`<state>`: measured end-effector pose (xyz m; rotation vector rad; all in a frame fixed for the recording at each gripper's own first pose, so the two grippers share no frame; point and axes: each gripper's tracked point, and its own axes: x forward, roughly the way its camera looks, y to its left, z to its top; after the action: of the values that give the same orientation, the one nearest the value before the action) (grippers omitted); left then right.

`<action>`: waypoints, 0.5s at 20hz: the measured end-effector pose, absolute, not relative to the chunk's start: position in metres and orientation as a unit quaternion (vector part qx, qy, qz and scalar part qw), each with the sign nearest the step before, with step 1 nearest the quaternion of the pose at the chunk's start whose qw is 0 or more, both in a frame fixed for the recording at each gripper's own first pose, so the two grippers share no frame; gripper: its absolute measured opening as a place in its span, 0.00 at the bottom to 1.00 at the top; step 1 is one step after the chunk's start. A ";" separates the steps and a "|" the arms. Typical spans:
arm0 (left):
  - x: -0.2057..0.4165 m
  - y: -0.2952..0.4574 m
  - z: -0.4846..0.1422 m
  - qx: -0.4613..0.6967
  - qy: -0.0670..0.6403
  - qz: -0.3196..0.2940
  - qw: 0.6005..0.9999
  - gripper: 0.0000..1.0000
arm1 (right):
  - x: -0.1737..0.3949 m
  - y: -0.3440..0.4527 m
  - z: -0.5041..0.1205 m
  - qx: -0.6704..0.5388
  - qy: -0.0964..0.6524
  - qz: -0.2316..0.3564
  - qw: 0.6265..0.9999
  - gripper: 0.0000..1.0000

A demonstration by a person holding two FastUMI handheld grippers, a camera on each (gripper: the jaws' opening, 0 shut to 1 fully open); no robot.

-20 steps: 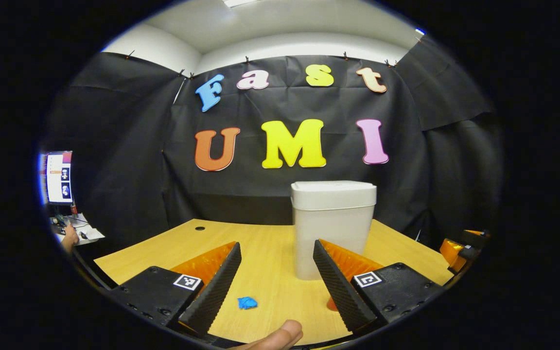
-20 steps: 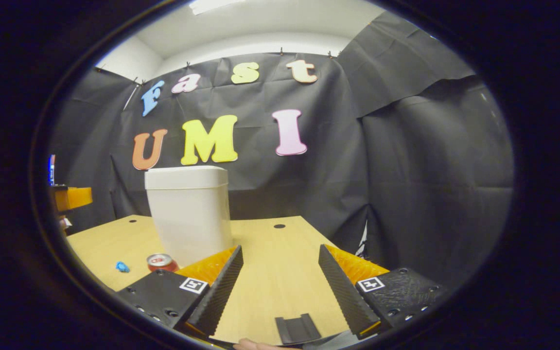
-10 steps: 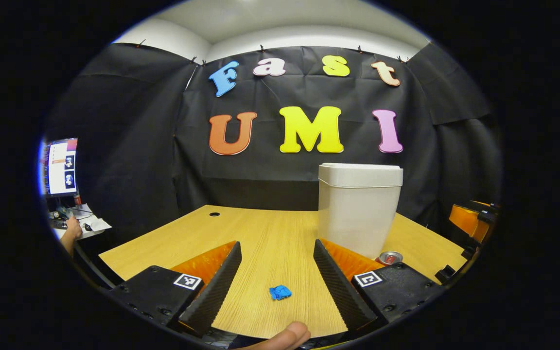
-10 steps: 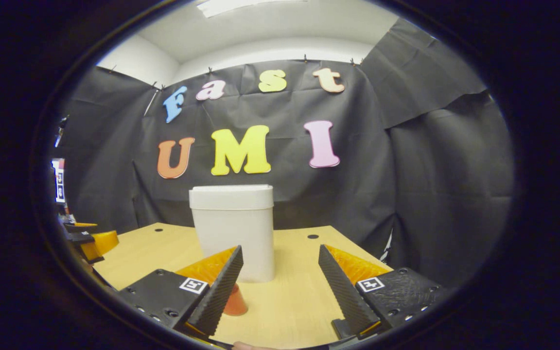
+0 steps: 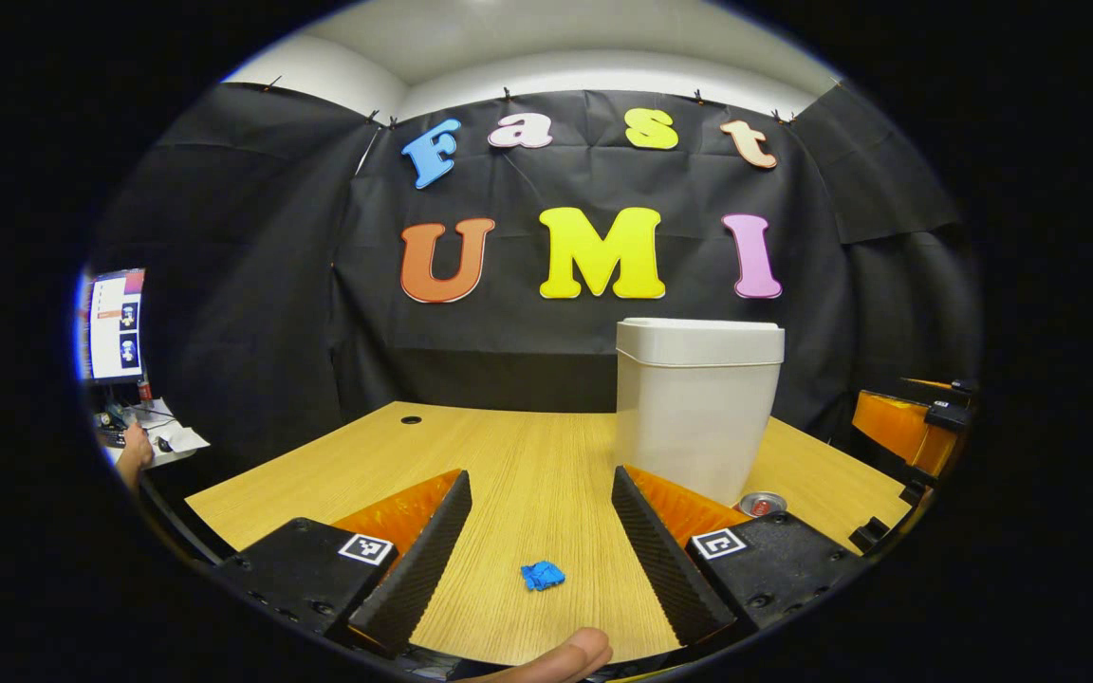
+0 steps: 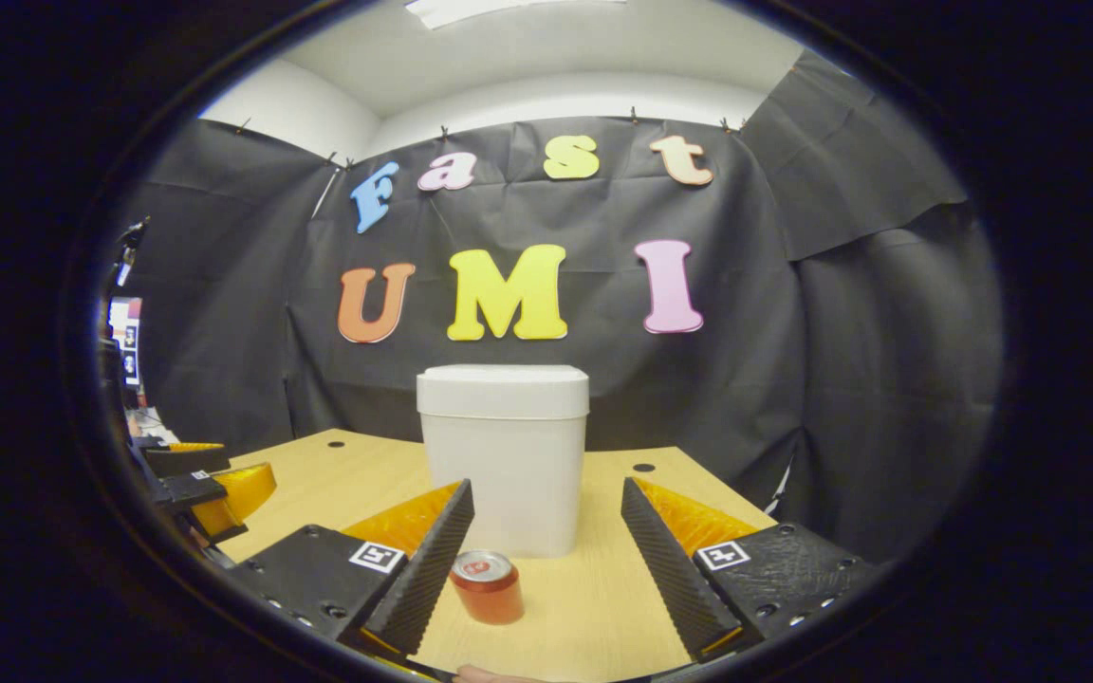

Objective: Press the lid of the desktop garbage bin to open it, pick up the crumpled paper on the desktop and throw it into the bin, then pick up the pop can on the desktop and drop it into the bin, and finally close the garbage bin lid.

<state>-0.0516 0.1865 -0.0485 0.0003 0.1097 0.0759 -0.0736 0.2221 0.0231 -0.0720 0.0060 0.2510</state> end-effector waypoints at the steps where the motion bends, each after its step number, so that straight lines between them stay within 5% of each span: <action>1: -0.048 0.189 -0.047 -0.006 0.050 0.039 0.998 0.98 | -0.071 0.224 0.026 -0.035 0.003 0.123 0.992 0.96; 10: -0.043 0.200 -0.063 -0.011 0.064 0.026 0.998 0.98 | -0.032 0.254 0.064 -0.043 0.013 0.146 0.988 0.94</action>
<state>-0.0430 0.2002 -0.0626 -0.0221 0.1278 0.0513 -0.0318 0.2539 0.0643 -0.0856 0.0267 0.2941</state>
